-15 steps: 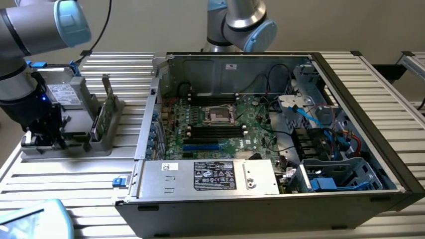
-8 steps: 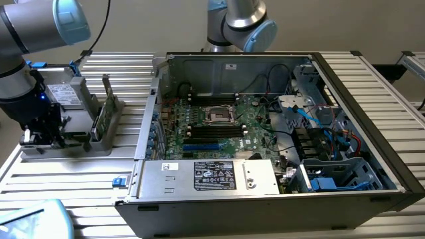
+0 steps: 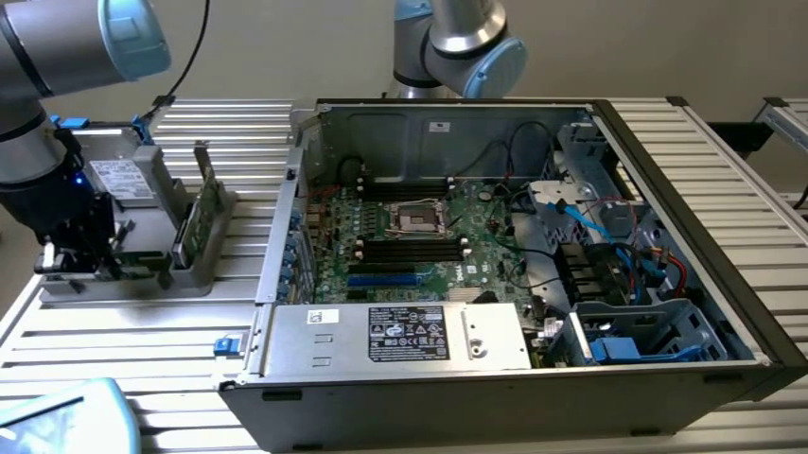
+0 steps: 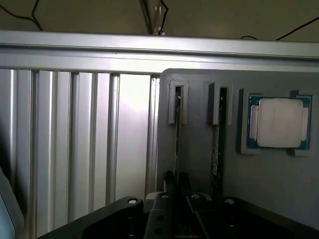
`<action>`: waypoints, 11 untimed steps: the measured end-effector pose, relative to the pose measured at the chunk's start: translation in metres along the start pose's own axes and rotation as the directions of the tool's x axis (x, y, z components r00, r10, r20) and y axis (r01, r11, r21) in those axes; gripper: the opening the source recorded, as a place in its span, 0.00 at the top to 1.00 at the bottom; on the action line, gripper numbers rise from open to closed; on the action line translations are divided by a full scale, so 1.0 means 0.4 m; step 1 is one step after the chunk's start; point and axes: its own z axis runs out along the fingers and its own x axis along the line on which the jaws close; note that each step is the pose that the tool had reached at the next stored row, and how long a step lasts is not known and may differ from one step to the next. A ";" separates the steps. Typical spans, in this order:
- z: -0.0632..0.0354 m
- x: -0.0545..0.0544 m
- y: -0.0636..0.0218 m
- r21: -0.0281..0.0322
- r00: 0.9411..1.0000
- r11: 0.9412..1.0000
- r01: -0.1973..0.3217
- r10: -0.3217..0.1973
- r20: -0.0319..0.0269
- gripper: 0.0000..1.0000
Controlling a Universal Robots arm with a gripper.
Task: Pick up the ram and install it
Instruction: 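Pick up the ram and move it above insertion slot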
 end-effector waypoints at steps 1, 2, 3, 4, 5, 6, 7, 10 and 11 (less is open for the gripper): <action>-0.002 0.000 0.000 0.000 1.000 1.000 0.000 0.000 -0.001 0.86; -0.004 0.000 0.000 0.000 1.000 1.000 0.001 -0.001 -0.002 0.86; -0.005 0.000 0.000 -0.001 1.000 1.000 0.001 -0.001 -0.004 0.86; -0.008 0.000 0.000 -0.001 1.000 1.000 0.002 -0.002 -0.005 0.86; -0.010 -0.001 0.000 -0.002 1.000 1.000 0.002 -0.002 -0.007 0.86; -0.012 -0.001 0.000 -0.002 1.000 1.000 0.002 -0.002 -0.009 0.86; -0.014 -0.001 0.000 -0.002 1.000 1.000 0.003 -0.003 -0.011 0.86; -0.020 -0.002 0.000 -0.003 1.000 1.000 0.006 -0.006 -0.016 0.86; -0.022 -0.002 0.000 -0.003 1.000 1.000 0.007 -0.007 -0.017 0.86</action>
